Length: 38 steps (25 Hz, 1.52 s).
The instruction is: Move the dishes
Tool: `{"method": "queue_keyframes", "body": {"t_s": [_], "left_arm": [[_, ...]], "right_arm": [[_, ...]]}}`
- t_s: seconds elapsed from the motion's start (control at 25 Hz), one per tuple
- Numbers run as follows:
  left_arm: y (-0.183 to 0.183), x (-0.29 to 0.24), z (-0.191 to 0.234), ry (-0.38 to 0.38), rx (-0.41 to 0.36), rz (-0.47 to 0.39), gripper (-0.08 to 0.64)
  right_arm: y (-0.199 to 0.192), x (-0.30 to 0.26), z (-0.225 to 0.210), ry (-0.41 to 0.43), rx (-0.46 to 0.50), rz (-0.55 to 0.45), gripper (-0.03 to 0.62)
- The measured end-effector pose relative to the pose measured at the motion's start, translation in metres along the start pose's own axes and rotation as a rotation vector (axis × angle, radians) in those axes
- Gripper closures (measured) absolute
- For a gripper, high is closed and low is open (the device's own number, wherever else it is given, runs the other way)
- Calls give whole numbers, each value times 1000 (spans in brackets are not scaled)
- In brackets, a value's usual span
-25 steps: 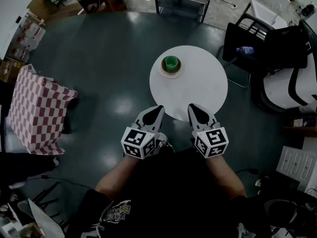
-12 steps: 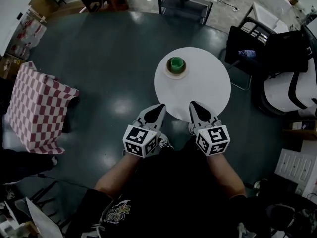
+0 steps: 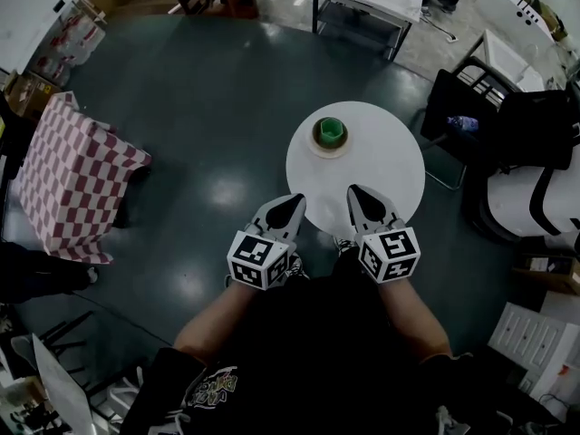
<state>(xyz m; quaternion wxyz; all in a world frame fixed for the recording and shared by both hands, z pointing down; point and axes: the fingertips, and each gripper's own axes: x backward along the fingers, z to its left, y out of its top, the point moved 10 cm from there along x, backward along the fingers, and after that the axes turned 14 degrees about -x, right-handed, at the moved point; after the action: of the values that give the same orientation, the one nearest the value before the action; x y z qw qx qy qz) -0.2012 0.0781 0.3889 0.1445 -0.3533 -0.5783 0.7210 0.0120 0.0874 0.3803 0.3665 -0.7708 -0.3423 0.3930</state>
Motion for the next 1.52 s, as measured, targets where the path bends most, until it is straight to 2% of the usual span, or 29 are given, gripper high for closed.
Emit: {"method": "queue_keyframes", "body": {"t_s": [0.48,0.72,1.0,1.52], "left_arm": [[0,-49,-11,94,49,14,555],[-1,-78,-11,115,61,22,555],[-14,-103,-19,133,45,25,555],[-33,-135,-15,197,71,46,555]], "right_arm": [[19,-26,-52,81,36,80,572],[30,-46,-76,119,53,103,571],[23,-66,-99,169,76,127,571],[13,-116,-133,241,131,208,568]]}}
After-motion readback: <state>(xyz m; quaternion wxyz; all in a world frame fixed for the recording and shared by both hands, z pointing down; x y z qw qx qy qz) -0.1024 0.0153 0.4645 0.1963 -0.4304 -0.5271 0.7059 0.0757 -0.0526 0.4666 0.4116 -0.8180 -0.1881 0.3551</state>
